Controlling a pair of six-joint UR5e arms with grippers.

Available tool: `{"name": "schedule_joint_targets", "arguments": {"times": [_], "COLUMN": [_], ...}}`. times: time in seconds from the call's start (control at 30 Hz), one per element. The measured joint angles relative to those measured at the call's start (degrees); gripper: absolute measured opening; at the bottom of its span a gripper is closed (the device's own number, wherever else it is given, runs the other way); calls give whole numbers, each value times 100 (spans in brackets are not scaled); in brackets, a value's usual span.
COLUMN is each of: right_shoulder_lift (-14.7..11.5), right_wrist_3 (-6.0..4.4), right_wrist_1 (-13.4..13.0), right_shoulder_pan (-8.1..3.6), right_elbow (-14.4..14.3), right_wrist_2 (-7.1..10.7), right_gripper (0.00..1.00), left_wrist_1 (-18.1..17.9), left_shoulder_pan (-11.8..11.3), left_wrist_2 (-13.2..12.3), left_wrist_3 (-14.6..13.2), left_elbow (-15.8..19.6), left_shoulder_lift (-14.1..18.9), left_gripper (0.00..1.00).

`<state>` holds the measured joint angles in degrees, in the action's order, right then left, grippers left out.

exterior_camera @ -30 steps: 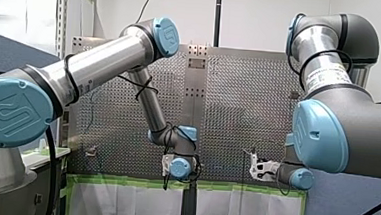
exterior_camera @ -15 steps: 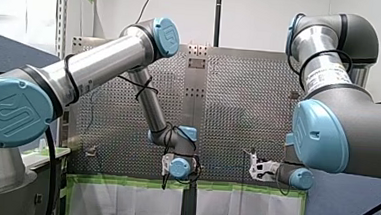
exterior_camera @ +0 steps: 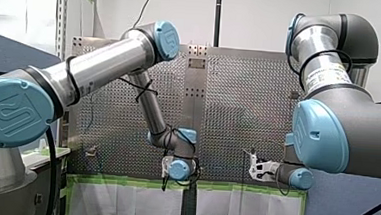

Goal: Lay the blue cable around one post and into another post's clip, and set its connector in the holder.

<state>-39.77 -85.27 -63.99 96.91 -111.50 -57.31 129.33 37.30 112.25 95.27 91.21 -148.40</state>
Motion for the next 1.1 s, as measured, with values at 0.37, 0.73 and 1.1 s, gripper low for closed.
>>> {"name": "schedule_joint_targets", "arguments": {"times": [0.37,0.73,1.1], "right_shoulder_lift": [0,-1,1], "right_wrist_3": [0,0,0], "right_wrist_1": [-8,-9,-9], "right_shoulder_pan": [4,1,0], "right_elbow": [1,8,9], "right_wrist_2": [0,0,0], "right_gripper": [0,0,0], "left_wrist_1": [329,547,387], "left_shoulder_pan": [-20,-8,-10], "left_wrist_2": [201,274,281], "left_wrist_3": [201,189,132], "left_elbow": [-404,-459,-166], "left_shoulder_lift": [-97,262,265], "left_gripper": [100,100,100]}}
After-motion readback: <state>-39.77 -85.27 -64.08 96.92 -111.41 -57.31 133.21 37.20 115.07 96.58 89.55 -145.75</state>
